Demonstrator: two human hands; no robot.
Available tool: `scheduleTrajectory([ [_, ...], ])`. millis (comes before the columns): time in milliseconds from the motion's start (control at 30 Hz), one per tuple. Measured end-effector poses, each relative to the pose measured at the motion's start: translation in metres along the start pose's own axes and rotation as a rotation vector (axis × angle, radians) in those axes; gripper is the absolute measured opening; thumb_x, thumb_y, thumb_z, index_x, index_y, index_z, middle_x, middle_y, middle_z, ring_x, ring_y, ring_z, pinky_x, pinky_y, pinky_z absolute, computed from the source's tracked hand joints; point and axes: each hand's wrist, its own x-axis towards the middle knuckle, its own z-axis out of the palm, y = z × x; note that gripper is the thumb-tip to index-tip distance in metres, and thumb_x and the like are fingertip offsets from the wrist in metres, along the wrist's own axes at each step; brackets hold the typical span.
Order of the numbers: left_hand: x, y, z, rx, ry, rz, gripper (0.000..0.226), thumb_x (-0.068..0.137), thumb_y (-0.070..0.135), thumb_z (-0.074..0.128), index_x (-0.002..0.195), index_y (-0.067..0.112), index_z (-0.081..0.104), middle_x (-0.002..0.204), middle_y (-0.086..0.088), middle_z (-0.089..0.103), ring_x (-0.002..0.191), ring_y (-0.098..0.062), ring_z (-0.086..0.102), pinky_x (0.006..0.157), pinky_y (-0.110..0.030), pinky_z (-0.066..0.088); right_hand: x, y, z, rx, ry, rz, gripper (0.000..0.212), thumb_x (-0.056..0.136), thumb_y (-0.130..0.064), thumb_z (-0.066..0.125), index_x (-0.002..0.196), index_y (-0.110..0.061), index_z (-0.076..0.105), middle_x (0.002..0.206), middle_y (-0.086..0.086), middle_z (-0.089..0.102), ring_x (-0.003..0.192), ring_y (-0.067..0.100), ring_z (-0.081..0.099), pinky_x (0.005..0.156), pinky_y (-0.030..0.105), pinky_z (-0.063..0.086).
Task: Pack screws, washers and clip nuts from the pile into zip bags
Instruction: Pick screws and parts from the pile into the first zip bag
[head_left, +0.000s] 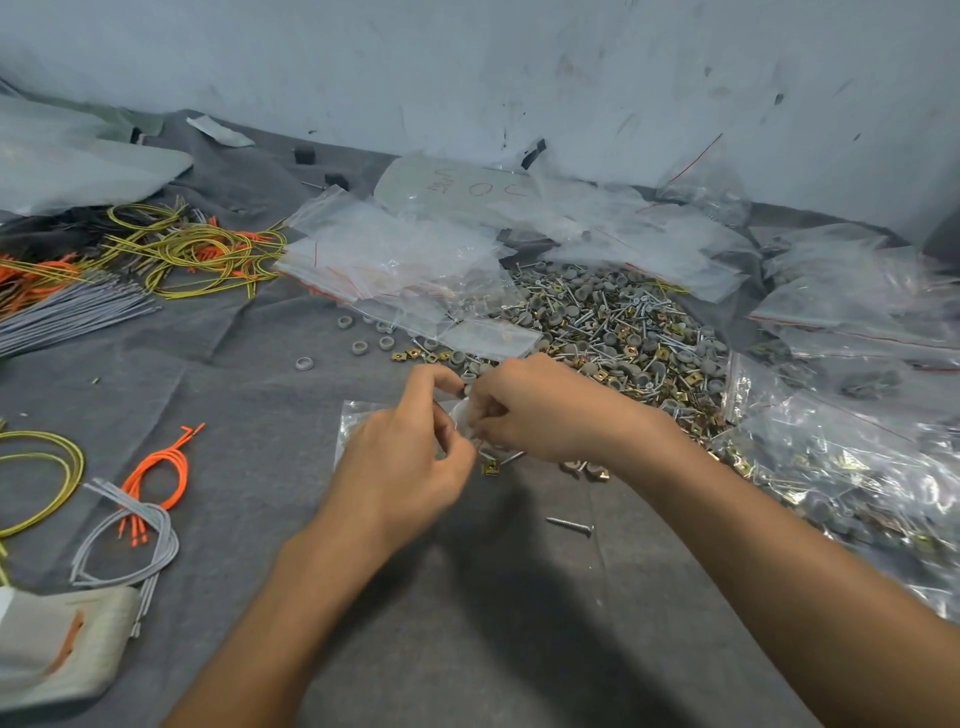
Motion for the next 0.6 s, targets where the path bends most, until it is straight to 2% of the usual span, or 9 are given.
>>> scheduleTrajectory([
  [33, 0.000, 0.000, 0.000, -0.006, -0.003, -0.006, 0.041, 0.078, 0.024, 0.059, 0.110, 0.042, 0.039, 0.077, 0.021, 0.064, 0.062, -0.008, 0.058, 0.062, -0.036, 0.048, 0.000, 0.003, 0.001, 0.092, 0.021, 0.006, 0.012, 0.091, -0.018, 0.067, 0.100, -0.018, 0.074, 0.097, 0.000, 0.075, 0.093, 0.017, 0.068, 0.081, 0.032, 0.054],
  [100, 0.001, -0.001, -0.001, -0.014, -0.004, -0.012, 0.043, 0.079, 0.023, 0.061, 0.107, 0.044, 0.038, 0.077, 0.021, 0.065, 0.063, -0.007, 0.059, 0.061, -0.033, 0.046, 0.000, 0.008, 0.003, 0.283, 0.077, 0.027, 0.017, 0.090, -0.019, 0.073, 0.106, -0.019, 0.073, 0.097, -0.003, 0.076, 0.090, 0.010, 0.069, 0.076, 0.024, 0.052],
  [133, 0.001, -0.001, -0.002, -0.014, 0.000, -0.014, 0.044, 0.079, 0.023, 0.062, 0.106, 0.046, 0.036, 0.078, 0.022, 0.065, 0.064, -0.005, 0.059, 0.059, -0.030, 0.044, 0.000, 0.009, 0.005, 0.372, 0.102, 0.042, 0.020, 0.089, -0.018, 0.075, 0.108, -0.019, 0.071, 0.096, -0.002, 0.076, 0.087, 0.011, 0.070, 0.073, 0.025, 0.053],
  [233, 0.001, 0.000, -0.003, -0.012, 0.004, -0.023, 0.043, 0.080, 0.025, 0.060, 0.105, 0.048, 0.035, 0.078, 0.023, 0.064, 0.065, -0.004, 0.060, 0.057, -0.028, 0.042, -0.002, 0.011, 0.010, 0.694, 0.130, 0.062, 0.031, 0.089, -0.011, 0.076, 0.117, -0.012, 0.063, 0.099, 0.004, 0.076, 0.086, 0.025, 0.074, 0.074, 0.039, 0.059],
  [333, 0.001, -0.001, -0.003, 0.007, 0.027, -0.027, 0.040, 0.080, 0.024, 0.059, 0.107, 0.044, 0.038, 0.077, 0.024, 0.063, 0.063, -0.004, 0.059, 0.057, -0.024, 0.041, -0.005, 0.022, 0.009, 0.895, 0.266, 0.061, 0.026, 0.092, -0.011, 0.072, 0.116, -0.014, 0.063, 0.103, 0.004, 0.074, 0.078, 0.019, 0.074, 0.070, 0.032, 0.062],
  [367, 0.002, -0.001, -0.003, 0.017, 0.034, -0.030, 0.040, 0.081, 0.022, 0.061, 0.108, 0.043, 0.039, 0.078, 0.024, 0.063, 0.063, -0.003, 0.059, 0.057, -0.022, 0.039, -0.007, 0.028, 0.009, 0.871, 0.347, 0.091, 0.019, 0.093, -0.014, 0.071, 0.111, -0.018, 0.065, 0.100, 0.000, 0.074, 0.076, 0.014, 0.074, 0.068, 0.029, 0.062],
  [433, 0.002, -0.002, -0.004, 0.035, 0.038, -0.034, 0.041, 0.083, 0.020, 0.062, 0.109, 0.042, 0.039, 0.079, 0.025, 0.063, 0.065, -0.002, 0.058, 0.056, -0.019, 0.037, -0.012, 0.045, 0.009, 0.635, 0.439, 0.167, 0.009, 0.094, -0.020, 0.070, 0.101, -0.027, 0.067, 0.094, -0.008, 0.072, 0.076, 0.006, 0.071, 0.067, 0.024, 0.058],
  [500, 0.002, -0.001, -0.005, 0.043, 0.030, -0.036, 0.042, 0.084, 0.020, 0.063, 0.109, 0.042, 0.038, 0.081, 0.026, 0.062, 0.068, -0.001, 0.058, 0.056, -0.018, 0.035, -0.016, 0.057, 0.013, 0.351, 0.308, 0.167, 0.008, 0.094, -0.023, 0.070, 0.094, -0.031, 0.070, 0.089, -0.015, 0.070, 0.075, -0.004, 0.064, 0.066, 0.017, 0.049],
  [600, 0.003, -0.001, -0.005, 0.038, 0.031, -0.040, 0.041, 0.084, 0.020, 0.063, 0.109, 0.042, 0.038, 0.081, 0.025, 0.062, 0.069, -0.001, 0.058, 0.057, -0.018, 0.036, -0.014, 0.055, 0.025, 0.157, 0.084, 0.085, 0.005, 0.092, -0.025, 0.071, 0.093, -0.029, 0.072, 0.090, -0.013, 0.070, 0.065, -0.006, 0.060, 0.059, 0.010, 0.041],
])
